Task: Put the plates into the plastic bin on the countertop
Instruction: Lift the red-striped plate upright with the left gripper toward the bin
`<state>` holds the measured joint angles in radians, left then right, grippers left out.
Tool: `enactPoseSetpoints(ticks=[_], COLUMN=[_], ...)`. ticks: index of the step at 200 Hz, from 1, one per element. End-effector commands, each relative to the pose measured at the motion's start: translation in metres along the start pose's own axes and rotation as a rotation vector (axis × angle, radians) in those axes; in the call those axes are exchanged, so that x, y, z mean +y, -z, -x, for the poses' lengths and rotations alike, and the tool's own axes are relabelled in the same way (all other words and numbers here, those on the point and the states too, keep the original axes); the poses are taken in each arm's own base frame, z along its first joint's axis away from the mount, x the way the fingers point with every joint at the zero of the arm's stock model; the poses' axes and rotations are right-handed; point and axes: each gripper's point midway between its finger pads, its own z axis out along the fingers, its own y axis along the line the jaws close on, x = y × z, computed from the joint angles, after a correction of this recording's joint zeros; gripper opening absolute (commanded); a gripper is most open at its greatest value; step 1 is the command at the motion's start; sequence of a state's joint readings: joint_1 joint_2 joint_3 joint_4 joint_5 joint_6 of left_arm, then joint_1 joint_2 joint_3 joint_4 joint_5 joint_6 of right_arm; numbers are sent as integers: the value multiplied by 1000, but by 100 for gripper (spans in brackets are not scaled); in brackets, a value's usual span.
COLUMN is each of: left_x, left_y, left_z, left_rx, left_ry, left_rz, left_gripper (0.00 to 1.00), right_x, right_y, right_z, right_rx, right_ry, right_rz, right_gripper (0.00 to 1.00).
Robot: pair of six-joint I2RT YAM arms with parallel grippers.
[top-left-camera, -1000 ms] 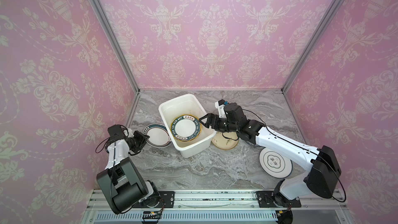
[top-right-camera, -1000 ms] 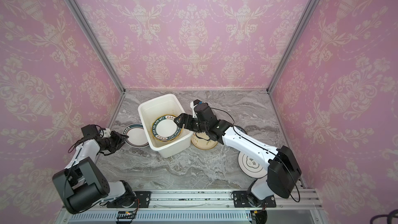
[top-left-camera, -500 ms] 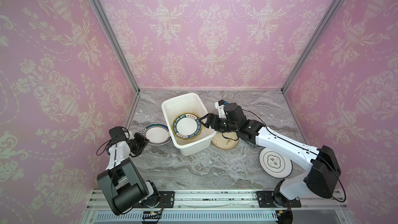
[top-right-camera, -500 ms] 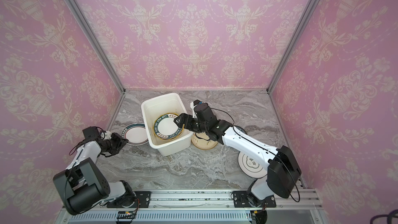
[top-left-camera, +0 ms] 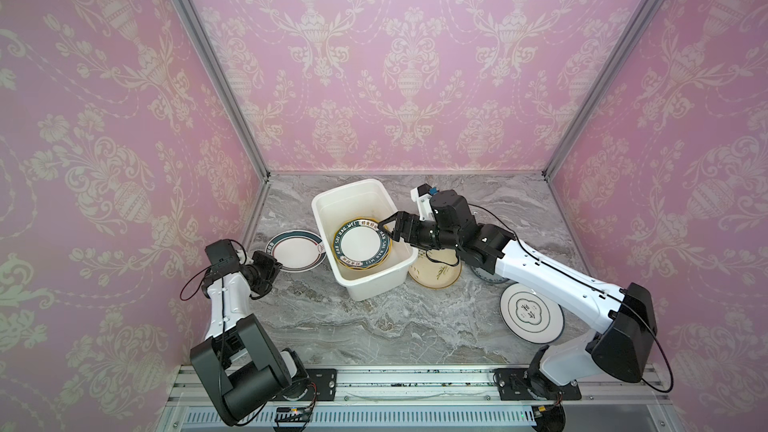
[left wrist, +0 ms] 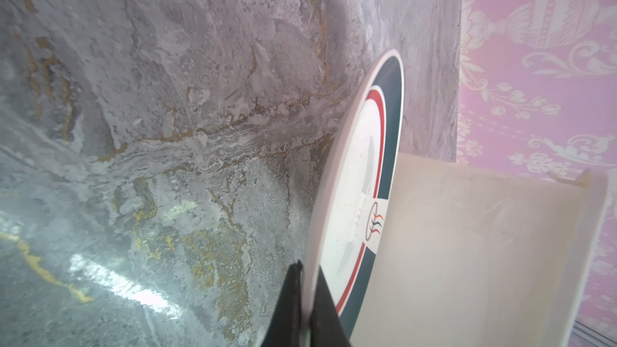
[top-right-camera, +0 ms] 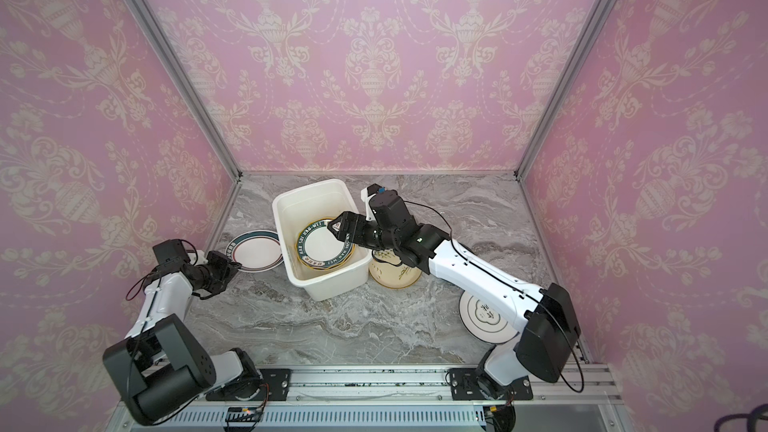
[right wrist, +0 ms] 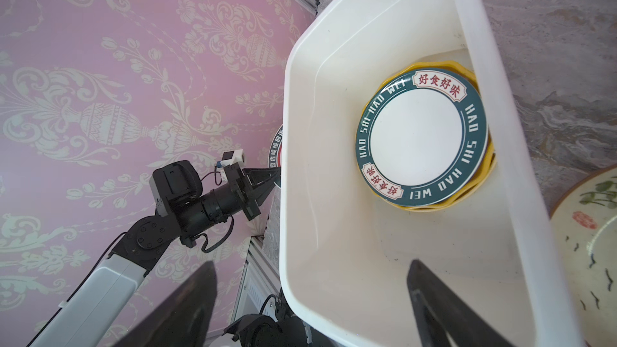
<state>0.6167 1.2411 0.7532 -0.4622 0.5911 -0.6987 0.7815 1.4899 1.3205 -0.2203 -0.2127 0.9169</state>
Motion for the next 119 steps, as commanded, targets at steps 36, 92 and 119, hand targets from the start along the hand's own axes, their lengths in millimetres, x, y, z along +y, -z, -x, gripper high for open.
enactPoseSetpoints(ticks=[36,92,119], left_x=[-65,-148,-205], left_y=[29,36,40], left_z=[57,71,49], left_rx=[-190,-187,-133], left_ry=[12,62,-41], left_rz=[-127,-409,-499], left_gripper=[0,0,0], right_x=[16,36,40], right_y=[31,37,36], right_z=[0,4,5], right_rx=[-4,-36,-39], right_ry=[17,-15,-11], right_rz=[-22,24,10], right_gripper=[90,89,89])
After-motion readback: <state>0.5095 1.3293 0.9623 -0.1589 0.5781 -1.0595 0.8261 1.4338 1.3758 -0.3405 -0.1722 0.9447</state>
